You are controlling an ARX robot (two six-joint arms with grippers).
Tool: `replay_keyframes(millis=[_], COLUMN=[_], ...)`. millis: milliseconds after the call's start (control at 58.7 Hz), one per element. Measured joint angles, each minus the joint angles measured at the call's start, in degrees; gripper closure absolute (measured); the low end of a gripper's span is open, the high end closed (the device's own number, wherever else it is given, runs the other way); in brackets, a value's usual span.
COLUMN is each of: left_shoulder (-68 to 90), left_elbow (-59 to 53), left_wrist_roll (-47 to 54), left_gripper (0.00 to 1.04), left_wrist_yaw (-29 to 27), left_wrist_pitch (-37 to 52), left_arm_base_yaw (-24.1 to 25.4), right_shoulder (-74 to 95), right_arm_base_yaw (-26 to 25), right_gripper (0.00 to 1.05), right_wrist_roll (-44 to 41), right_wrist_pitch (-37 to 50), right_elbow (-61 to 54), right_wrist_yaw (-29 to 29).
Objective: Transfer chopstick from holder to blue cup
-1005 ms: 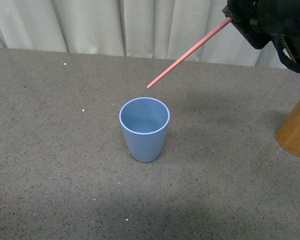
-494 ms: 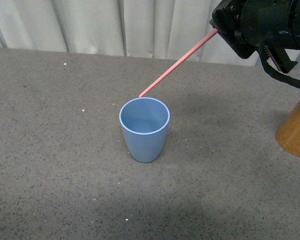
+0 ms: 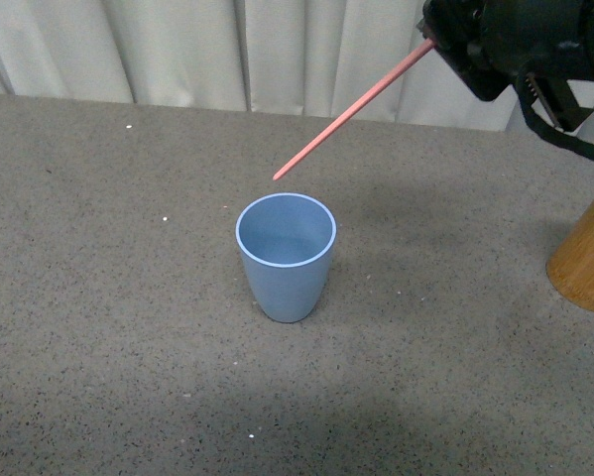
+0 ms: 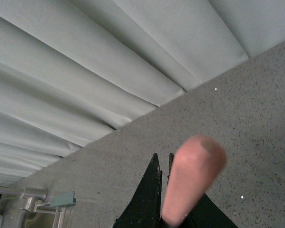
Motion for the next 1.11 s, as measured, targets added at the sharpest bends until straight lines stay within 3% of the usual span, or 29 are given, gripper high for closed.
replay_keyframes(millis=[443,1107], left_shoulder=[0.0,0.0], left_elbow=[0.0,0.0], left_wrist_roll=[0.0,0.0], left_gripper=[0.07,0.07], left_wrist_yaw=[0.0,0.0], left_wrist_pitch=[0.0,0.0], left_arm_base_yaw=[0.0,0.0], right_shoulder=[-5.6,-4.5], right_arm_base_yaw=[0.5,0.9], right_gripper=[1.03,1.03], right_wrist_roll=[0.5,0.7], right_wrist_pitch=[0.0,-1.1], right_elbow=[-6.7,-7.2], right_wrist_yaw=[0.7,1.0])
